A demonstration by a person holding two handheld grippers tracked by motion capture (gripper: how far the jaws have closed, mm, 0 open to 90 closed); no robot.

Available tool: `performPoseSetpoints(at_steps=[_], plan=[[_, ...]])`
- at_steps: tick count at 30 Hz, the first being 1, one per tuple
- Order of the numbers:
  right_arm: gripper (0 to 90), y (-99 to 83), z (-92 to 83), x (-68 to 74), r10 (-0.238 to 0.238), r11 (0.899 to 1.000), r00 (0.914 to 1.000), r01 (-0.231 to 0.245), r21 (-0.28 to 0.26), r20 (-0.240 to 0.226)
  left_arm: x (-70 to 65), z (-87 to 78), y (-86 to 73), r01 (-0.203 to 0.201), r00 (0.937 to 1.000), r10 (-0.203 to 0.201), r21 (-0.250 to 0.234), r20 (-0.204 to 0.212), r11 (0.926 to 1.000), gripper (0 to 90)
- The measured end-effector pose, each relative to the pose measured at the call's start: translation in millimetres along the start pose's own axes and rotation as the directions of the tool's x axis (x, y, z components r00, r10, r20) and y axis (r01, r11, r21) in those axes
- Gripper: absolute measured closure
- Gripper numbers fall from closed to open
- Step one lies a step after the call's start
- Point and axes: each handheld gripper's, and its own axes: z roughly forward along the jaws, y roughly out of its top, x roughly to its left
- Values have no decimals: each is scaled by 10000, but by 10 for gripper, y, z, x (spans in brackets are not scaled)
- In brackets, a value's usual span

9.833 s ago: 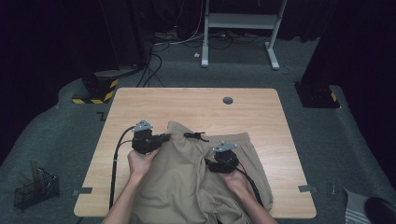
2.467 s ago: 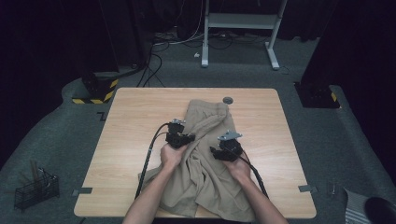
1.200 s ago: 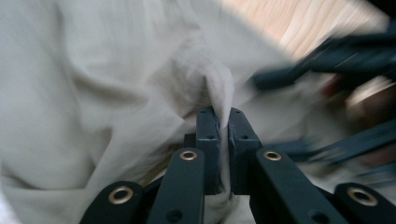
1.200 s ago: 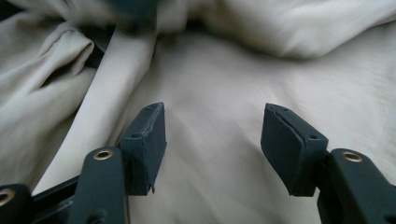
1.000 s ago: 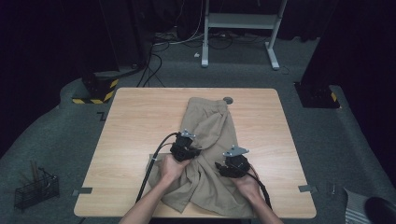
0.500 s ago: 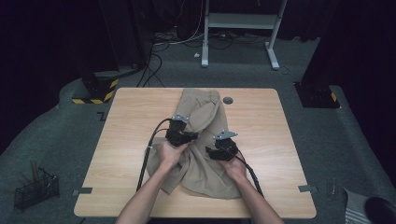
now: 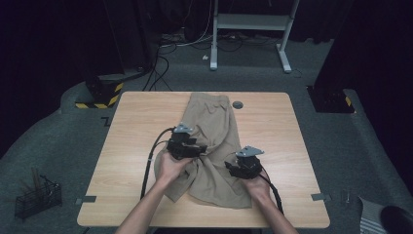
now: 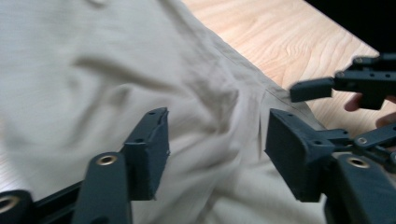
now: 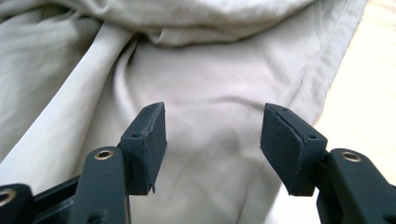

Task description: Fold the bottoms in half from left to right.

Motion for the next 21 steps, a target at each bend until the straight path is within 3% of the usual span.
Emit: performPoseSetpoints(at_steps=[3, 6, 9, 11, 13, 16, 17, 20, 21], plan=[[405, -78, -64, 27, 12, 9999, 10000, -11, 145, -50, 75, -224, -145, 122, 9987, -131, -202, -490, 9997, 357], [403, -133, -69, 51, 12, 9994, 10000, -9, 356, -75, 116, -322, -347, -137, 9863, 168, 199, -1642, 9997, 333], [403, -154, -61, 66, -51, 9988, 10000, 49, 487, 26, 209, -370, -509, 236, 9806, -179, 265, -1951, 9994, 326], [404, -162, -29, 59, -78, 9982, 10000, 78, 586, -5, 268, -346, -585, 423, 9754, -337, 349, -2180, 9985, 328], [408, -169, -10, 57, 17, 9986, 10000, -14, 522, -55, 333, -268, -643, 679, 9706, -491, 725, -2358, 9951, 337], [407, -172, 7, 43, -38, 9992, 10000, 40, 391, -69, 403, -128, -710, 858, 9676, -554, 1145, -2463, 9897, 371], [408, -172, 12, 37, -21, 9994, 10000, 23, 359, -78, 414, -75, -731, 678, 9661, -363, 1156, -2558, 9910, 382], [408, -130, 58, -4, -1, 9992, 10000, 3, 399, -35, 419, -2, -687, 160, 9490, 254, 1284, -3142, 9916, 442], [408, -108, 81, -18, 26, 9991, 10000, -25, 416, -18, 441, 25, -660, 134, 9474, 281, 1271, -3189, 9918, 457]])
